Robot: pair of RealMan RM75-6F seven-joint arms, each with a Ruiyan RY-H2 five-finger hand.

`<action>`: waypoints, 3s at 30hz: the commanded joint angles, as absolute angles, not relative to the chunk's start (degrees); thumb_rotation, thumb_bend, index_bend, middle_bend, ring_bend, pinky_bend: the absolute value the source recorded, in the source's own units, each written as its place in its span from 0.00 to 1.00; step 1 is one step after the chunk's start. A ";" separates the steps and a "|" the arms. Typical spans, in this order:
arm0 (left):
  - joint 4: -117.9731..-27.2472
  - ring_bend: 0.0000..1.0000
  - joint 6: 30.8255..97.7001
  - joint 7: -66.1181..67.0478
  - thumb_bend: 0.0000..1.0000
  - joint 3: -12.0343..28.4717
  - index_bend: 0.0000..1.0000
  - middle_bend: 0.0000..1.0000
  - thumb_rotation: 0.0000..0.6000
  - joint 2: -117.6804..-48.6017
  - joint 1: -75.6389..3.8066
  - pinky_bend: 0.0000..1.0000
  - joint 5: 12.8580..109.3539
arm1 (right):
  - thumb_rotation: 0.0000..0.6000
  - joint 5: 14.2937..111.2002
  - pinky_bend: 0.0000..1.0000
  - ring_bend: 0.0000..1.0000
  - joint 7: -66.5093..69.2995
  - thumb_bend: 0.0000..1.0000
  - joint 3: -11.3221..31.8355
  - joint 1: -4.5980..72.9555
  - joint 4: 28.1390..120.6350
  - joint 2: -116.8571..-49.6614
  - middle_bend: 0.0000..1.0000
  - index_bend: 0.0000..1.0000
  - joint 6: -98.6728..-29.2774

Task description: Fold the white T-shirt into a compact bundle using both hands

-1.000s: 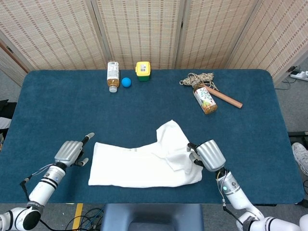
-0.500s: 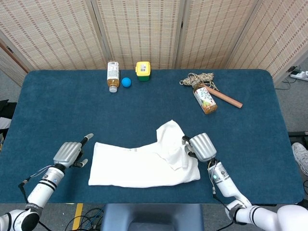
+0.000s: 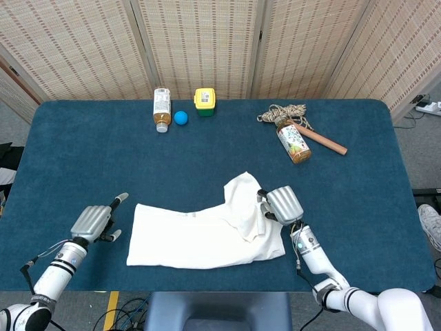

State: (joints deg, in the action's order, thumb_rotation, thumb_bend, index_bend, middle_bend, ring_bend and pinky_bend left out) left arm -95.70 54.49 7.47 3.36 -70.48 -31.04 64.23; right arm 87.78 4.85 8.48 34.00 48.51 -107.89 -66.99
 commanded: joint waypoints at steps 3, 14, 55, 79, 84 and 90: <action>-95.62 0.86 54.43 7.33 0.35 3.46 0.00 0.94 1.00 -70.48 -30.96 0.97 64.11 | 1.00 86.37 1.00 1.00 4.31 0.61 8.73 34.84 47.64 -108.71 0.97 0.82 -64.98; -95.39 0.86 54.48 6.89 0.35 3.52 0.00 0.94 1.00 -70.46 -30.55 0.97 64.10 | 1.00 79.04 1.00 0.99 -3.59 0.39 11.30 35.88 53.65 -106.99 0.89 0.29 -57.69; -96.58 0.86 54.40 5.30 0.35 4.60 0.00 0.94 1.00 -68.98 -29.87 0.97 63.30 | 1.00 90.64 1.00 0.97 -6.98 0.33 -0.11 34.36 74.79 -88.04 0.88 0.37 -58.44; -95.91 0.86 54.76 2.90 0.35 4.95 0.00 0.94 1.00 -68.40 -28.83 0.97 63.28 | 1.00 82.74 1.00 1.00 0.07 0.55 9.37 37.26 64.18 -99.94 0.93 0.73 -59.93; -95.60 0.86 54.85 2.50 0.35 4.75 0.00 0.94 1.00 -68.33 -28.48 0.97 63.56 | 1.00 78.16 1.00 0.99 -0.45 0.55 12.88 38.63 60.98 -103.53 0.93 0.73 -58.58; -95.35 0.86 54.85 2.15 0.35 4.55 0.00 0.94 1.00 -68.13 -28.16 0.97 63.94 | 1.00 74.00 1.00 0.99 -2.06 0.55 15.86 40.51 56.21 -107.48 0.93 0.73 -57.22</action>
State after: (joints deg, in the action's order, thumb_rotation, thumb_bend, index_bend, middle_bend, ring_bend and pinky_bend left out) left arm -95.37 54.84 2.18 4.57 -68.14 -28.18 63.92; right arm 74.90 -1.51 14.99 39.90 57.25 -106.49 -57.62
